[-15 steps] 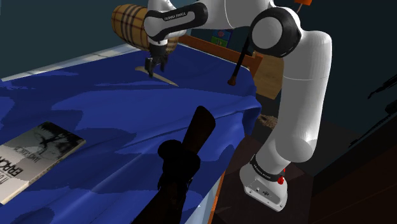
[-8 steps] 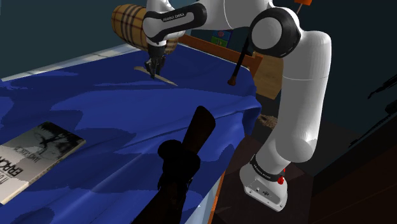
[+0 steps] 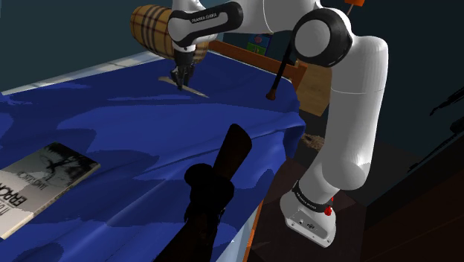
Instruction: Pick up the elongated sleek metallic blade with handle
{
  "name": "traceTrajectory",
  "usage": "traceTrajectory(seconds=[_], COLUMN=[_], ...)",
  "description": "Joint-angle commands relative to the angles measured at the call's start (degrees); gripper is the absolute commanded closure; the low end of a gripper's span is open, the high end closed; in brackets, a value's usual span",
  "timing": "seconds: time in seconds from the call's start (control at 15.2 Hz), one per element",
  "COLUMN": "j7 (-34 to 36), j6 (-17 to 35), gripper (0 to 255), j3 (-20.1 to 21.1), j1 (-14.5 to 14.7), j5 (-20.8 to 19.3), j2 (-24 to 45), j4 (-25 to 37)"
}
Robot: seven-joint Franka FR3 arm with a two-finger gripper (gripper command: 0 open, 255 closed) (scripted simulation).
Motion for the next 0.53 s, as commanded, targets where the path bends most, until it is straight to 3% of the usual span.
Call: traceTrajectory(seconds=[0.0,0.46], j7=[0.0,-0.1], j6=[-1.2,-6.0], gripper=[255,255], j3=[0.0,-0.1], j1=[0.0,0.0], j5=[0.0,-0.1], j2=[-0.5,-1.7], j4=[0.6,4.2])
